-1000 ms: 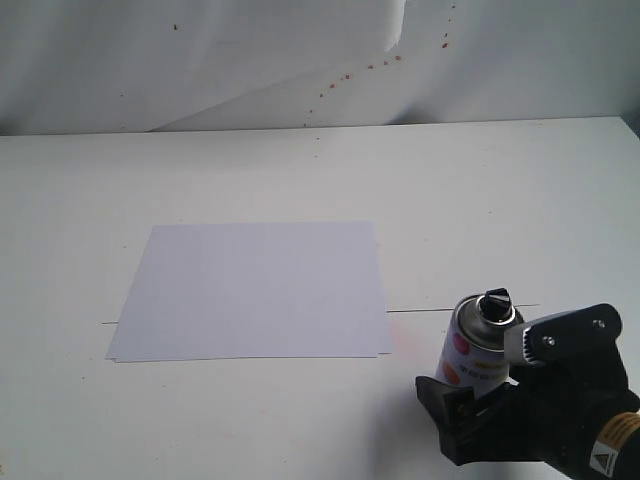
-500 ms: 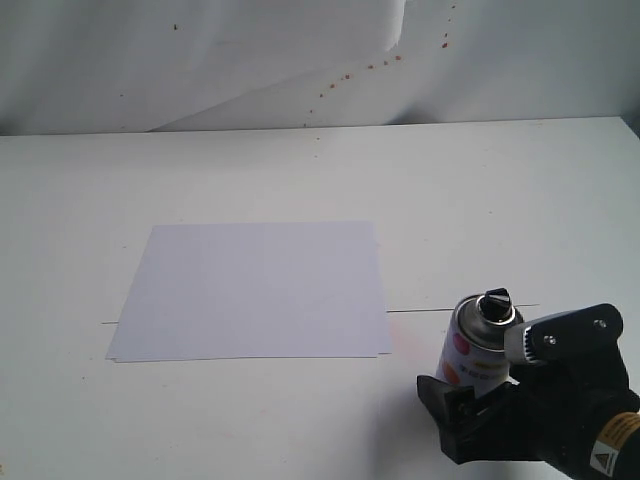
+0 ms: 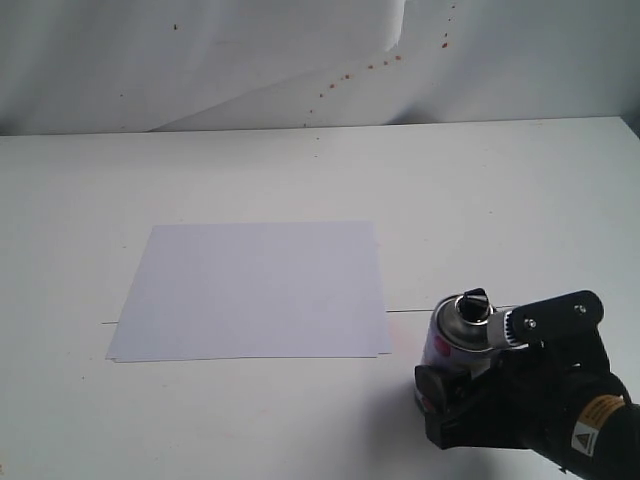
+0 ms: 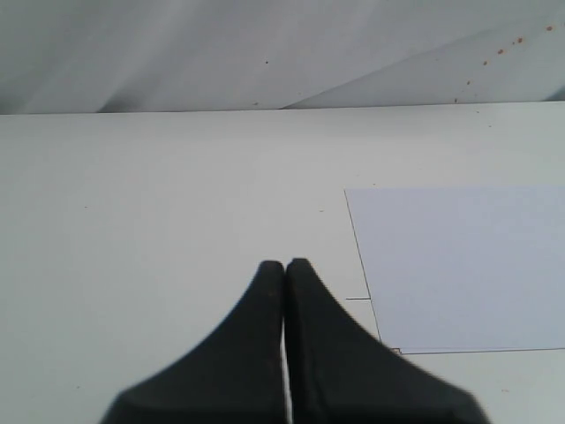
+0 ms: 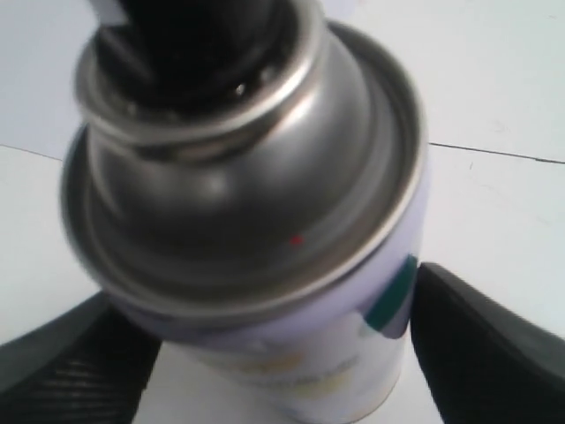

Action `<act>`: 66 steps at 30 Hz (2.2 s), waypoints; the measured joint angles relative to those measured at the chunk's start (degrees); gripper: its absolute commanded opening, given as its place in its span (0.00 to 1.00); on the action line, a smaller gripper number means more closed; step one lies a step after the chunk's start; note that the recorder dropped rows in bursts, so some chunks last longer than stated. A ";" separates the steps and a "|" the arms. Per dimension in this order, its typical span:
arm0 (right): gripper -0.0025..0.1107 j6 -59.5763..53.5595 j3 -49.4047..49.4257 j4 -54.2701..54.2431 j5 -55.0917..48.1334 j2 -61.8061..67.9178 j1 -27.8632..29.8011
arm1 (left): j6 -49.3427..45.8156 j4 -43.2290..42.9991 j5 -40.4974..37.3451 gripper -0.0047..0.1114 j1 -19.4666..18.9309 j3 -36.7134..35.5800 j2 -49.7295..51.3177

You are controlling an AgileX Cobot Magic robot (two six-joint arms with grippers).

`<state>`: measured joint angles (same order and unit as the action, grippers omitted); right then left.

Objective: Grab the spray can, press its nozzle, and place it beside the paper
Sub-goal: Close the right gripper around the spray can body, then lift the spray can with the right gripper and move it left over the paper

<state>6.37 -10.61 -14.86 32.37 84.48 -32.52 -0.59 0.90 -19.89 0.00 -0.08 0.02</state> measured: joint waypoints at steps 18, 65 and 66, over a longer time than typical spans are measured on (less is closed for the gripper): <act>0.49 -0.19 -1.34 -1.08 -0.61 0.04 0.00 | 0.00 0.00 0.00 0.04 0.00 0.00 0.00; 0.02 -10.24 -11.07 -2.68 -10.25 0.25 0.00 | 0.00 0.00 0.00 0.04 0.00 0.00 0.00; 0.02 -10.34 -11.07 -2.68 -10.11 0.25 0.00 | 0.00 0.00 0.00 0.04 0.00 0.00 0.00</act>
<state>-3.96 -21.68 -17.54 22.27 84.73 -32.52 -0.59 0.90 -19.89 0.00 -0.08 0.02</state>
